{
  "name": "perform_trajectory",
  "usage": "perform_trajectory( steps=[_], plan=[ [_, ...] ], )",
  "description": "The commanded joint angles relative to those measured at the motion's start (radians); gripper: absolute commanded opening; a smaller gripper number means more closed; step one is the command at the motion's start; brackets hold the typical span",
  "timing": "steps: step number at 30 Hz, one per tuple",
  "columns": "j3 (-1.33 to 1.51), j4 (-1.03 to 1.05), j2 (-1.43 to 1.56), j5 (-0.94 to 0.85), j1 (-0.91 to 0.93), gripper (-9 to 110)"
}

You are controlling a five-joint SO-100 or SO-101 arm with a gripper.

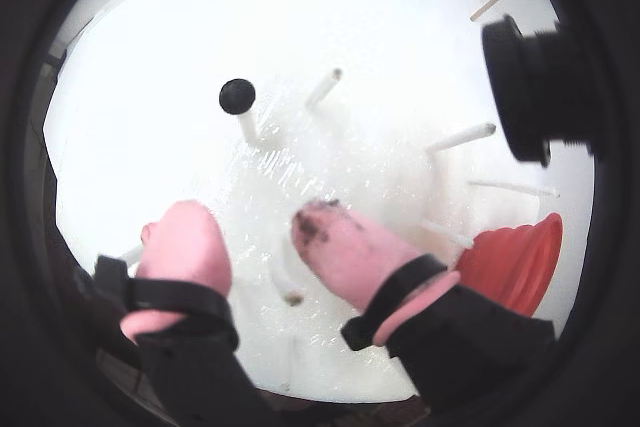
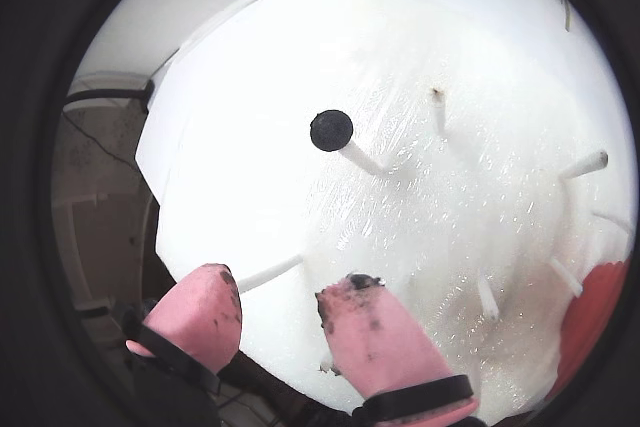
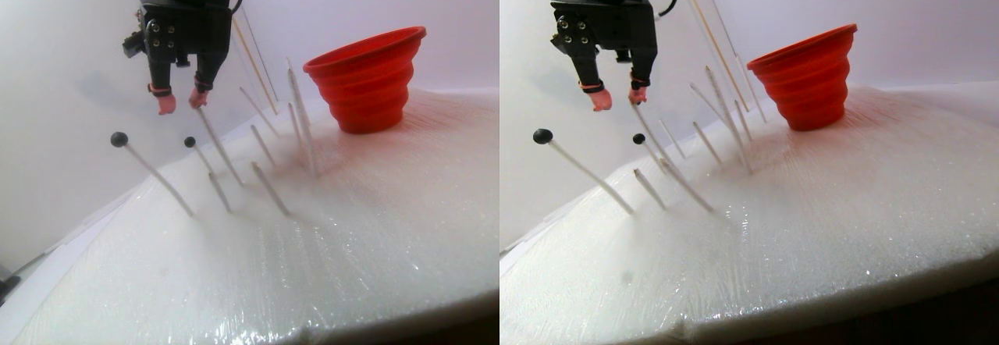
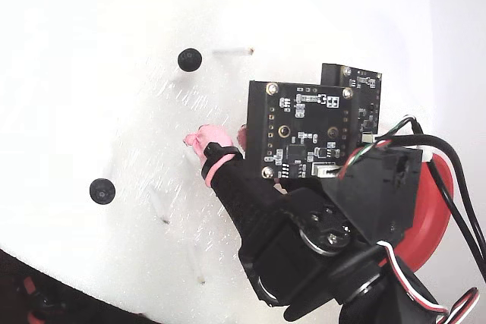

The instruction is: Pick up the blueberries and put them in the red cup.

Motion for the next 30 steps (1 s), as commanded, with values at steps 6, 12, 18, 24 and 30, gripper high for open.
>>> perform_trajectory(
  steps=[6, 12, 18, 24, 30],
  plan=[
    [-0.078, -0.067, -0.031, -0.017, -0.058, 15],
    [-0.101, -0.109, -0.083, -0.018, -0.057, 15],
    [-0.112, -0.152, -0.137, -0.023, -0.060, 15],
    [-0.137, -0.183, -0.181, -0.031, -0.058, 15],
    [-0.158, -0.219, -0.225, -0.035, -0.058, 15]
  ],
)
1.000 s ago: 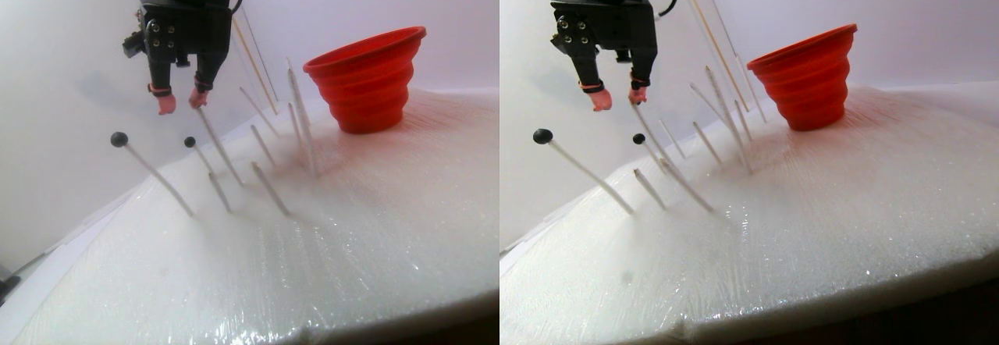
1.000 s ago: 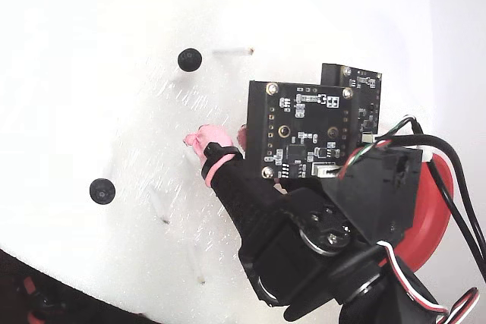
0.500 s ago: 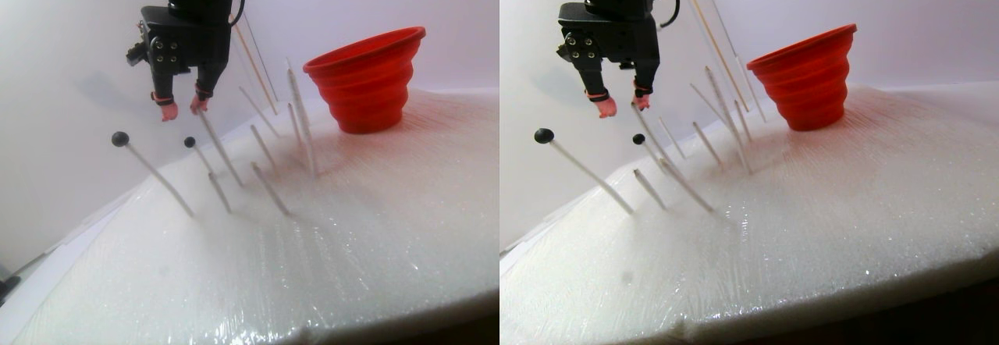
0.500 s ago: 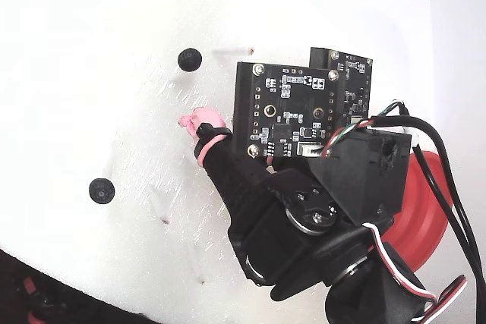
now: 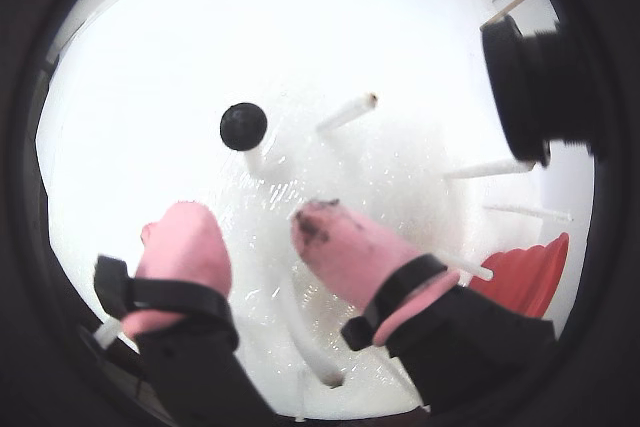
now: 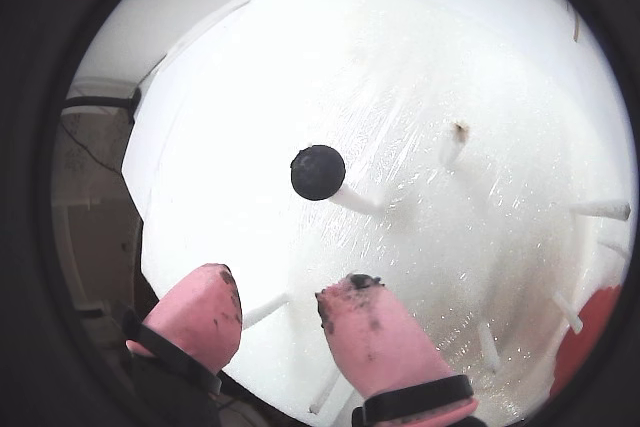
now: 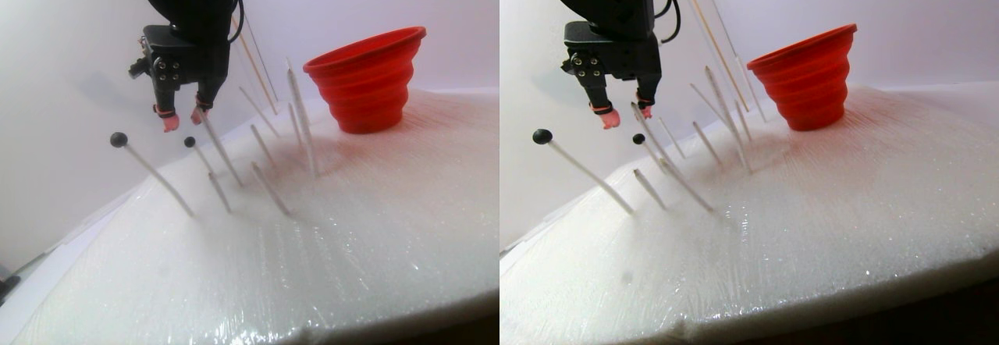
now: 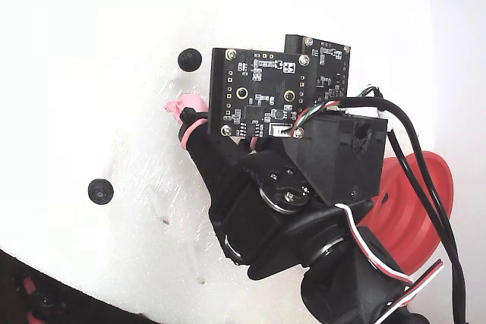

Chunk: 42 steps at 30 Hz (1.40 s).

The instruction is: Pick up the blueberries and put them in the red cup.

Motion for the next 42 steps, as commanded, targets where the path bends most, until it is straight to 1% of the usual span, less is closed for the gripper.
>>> perform_trajectory(
  steps=[1, 42],
  plan=[
    [-0.077, -0.037, -0.009, -0.009, -0.058, 15],
    [-0.224, -0.235, -0.275, -0.041, -0.063, 16]
  ],
)
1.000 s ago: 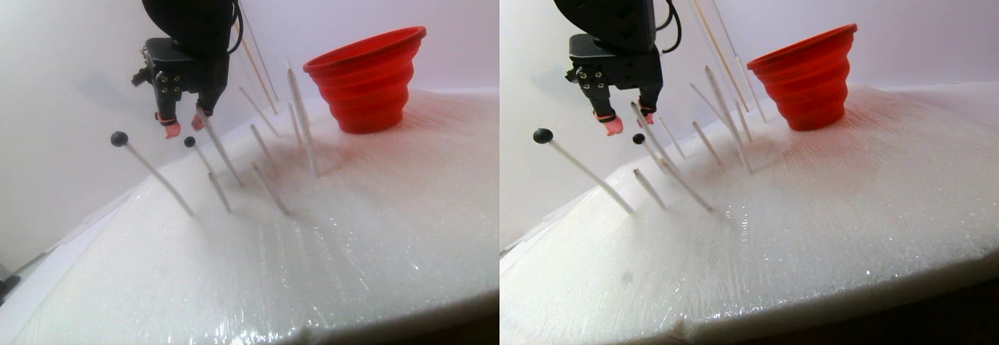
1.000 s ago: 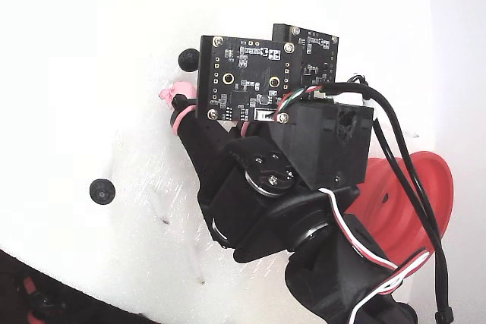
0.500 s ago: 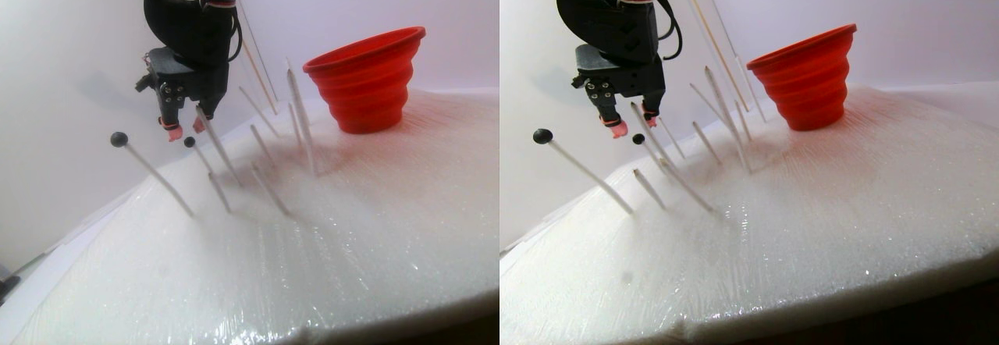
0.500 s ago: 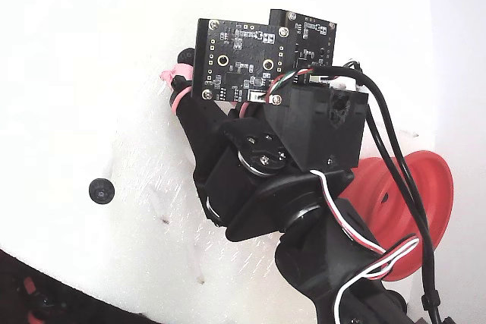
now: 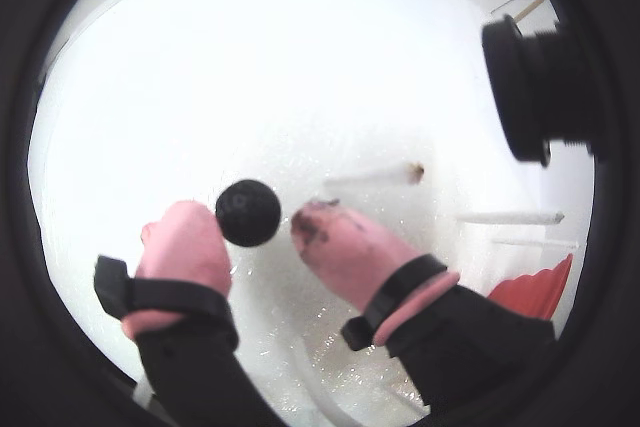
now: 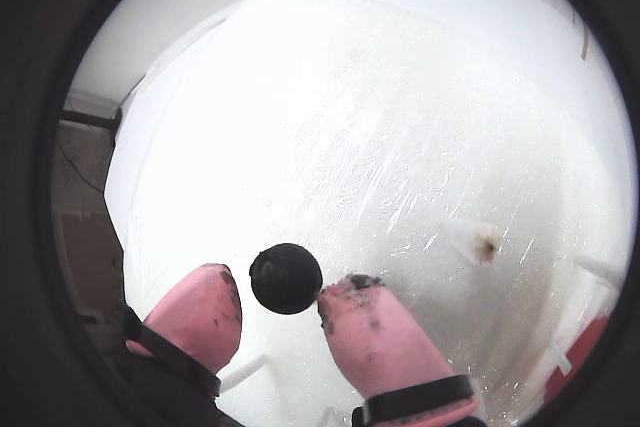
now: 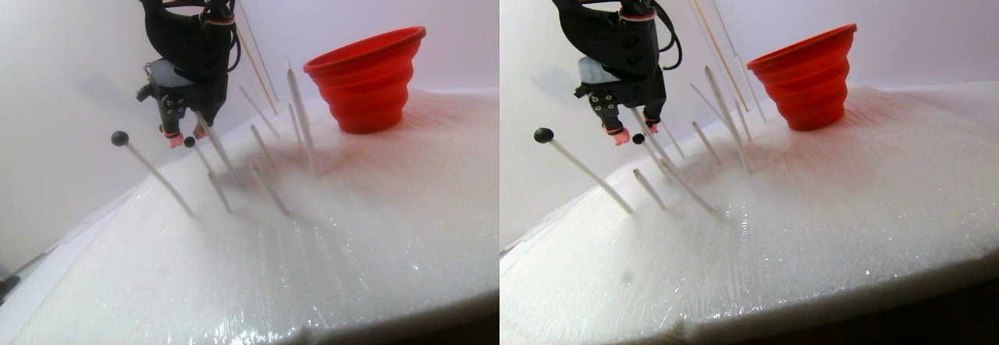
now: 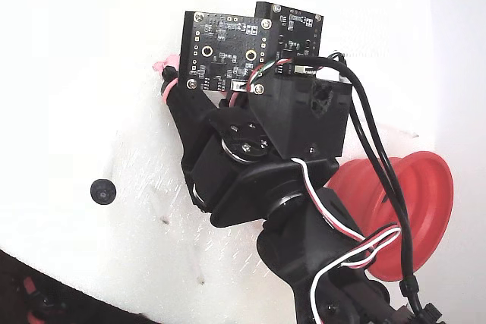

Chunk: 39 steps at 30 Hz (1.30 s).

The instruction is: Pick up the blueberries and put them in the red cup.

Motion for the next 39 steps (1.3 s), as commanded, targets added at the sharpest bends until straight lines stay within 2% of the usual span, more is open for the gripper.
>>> perform_trajectory(
  steps=[1, 39],
  plan=[
    [-0.055, -0.029, 0.015, -0.011, -0.063, 16],
    [-0.112, -0.086, -0.084, 0.046, -0.092, 14]
  ],
)
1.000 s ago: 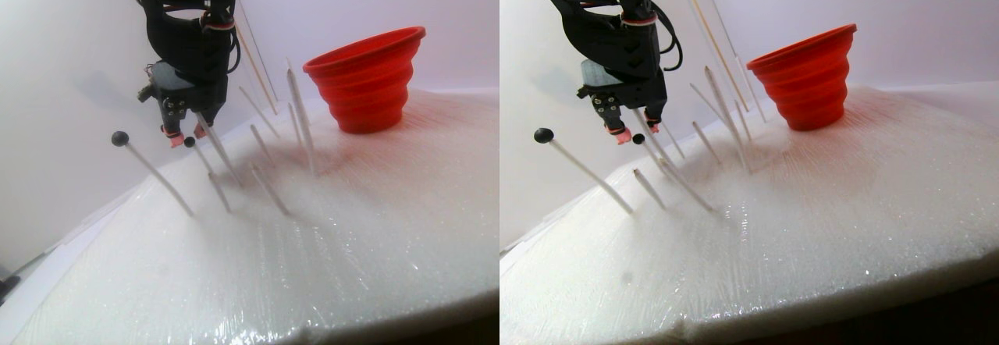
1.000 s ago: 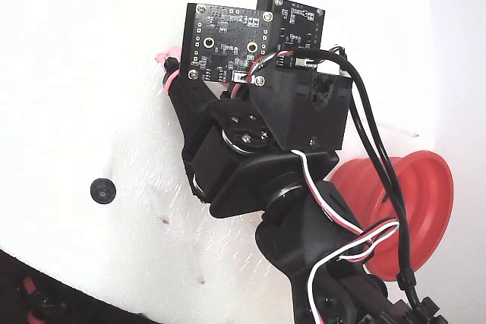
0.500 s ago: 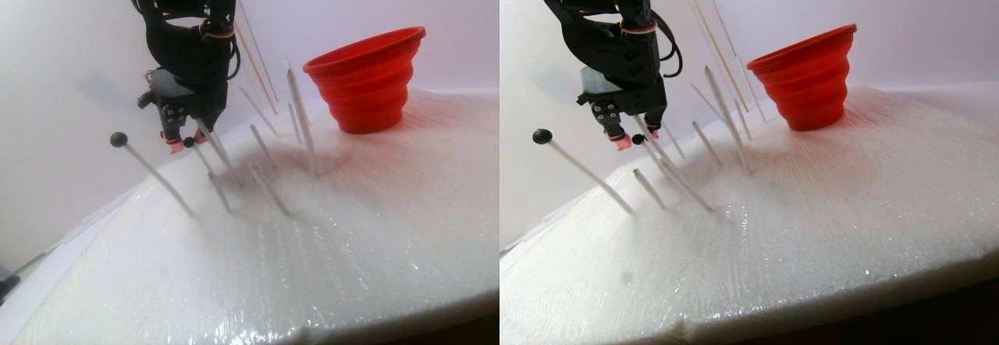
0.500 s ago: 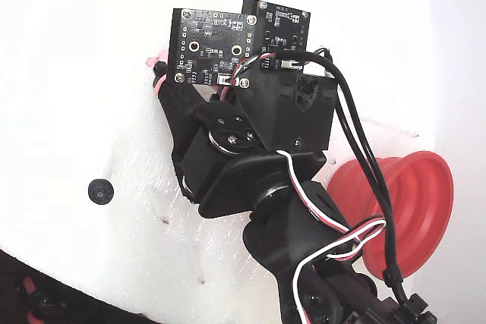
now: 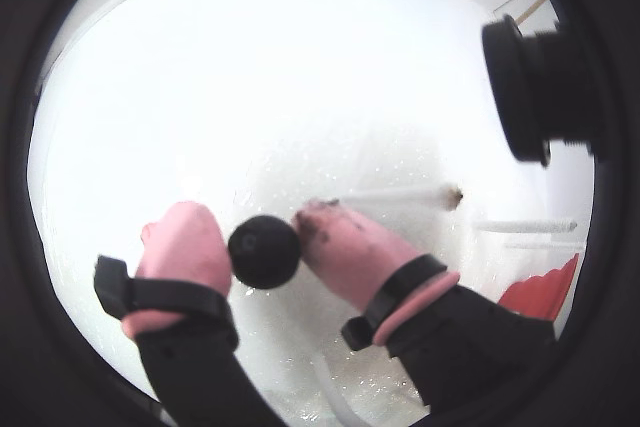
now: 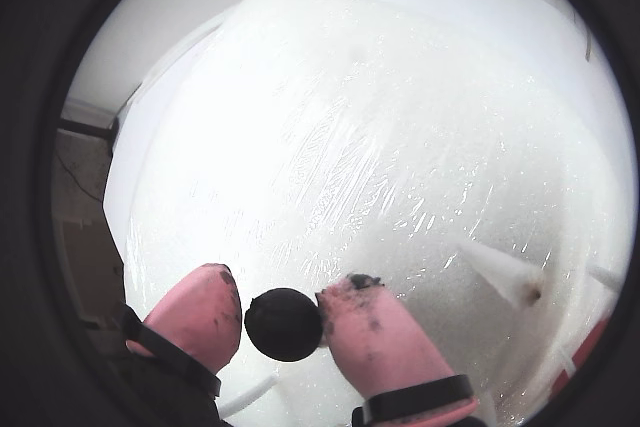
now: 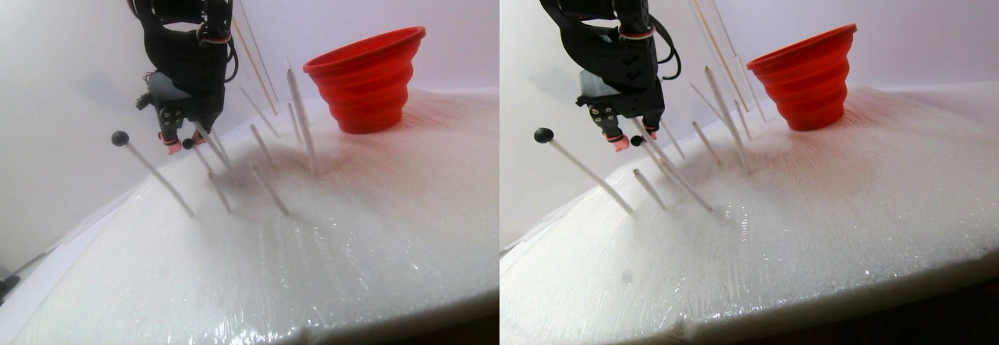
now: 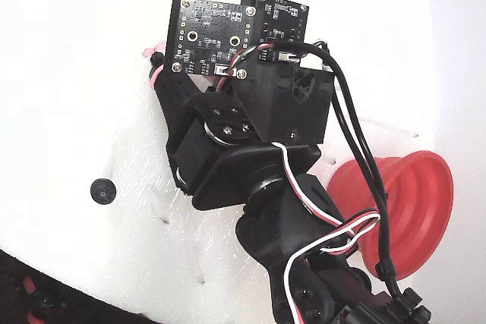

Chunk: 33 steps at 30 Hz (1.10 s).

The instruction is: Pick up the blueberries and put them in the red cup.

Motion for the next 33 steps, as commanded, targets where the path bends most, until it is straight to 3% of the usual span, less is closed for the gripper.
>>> perform_trajectory(
  steps=[1, 33],
  plan=[
    [-0.041, -0.032, 0.018, 0.020, -0.083, 14],
    [0.002, -0.035, 0.087, 0.049, -0.095, 11]
  ],
)
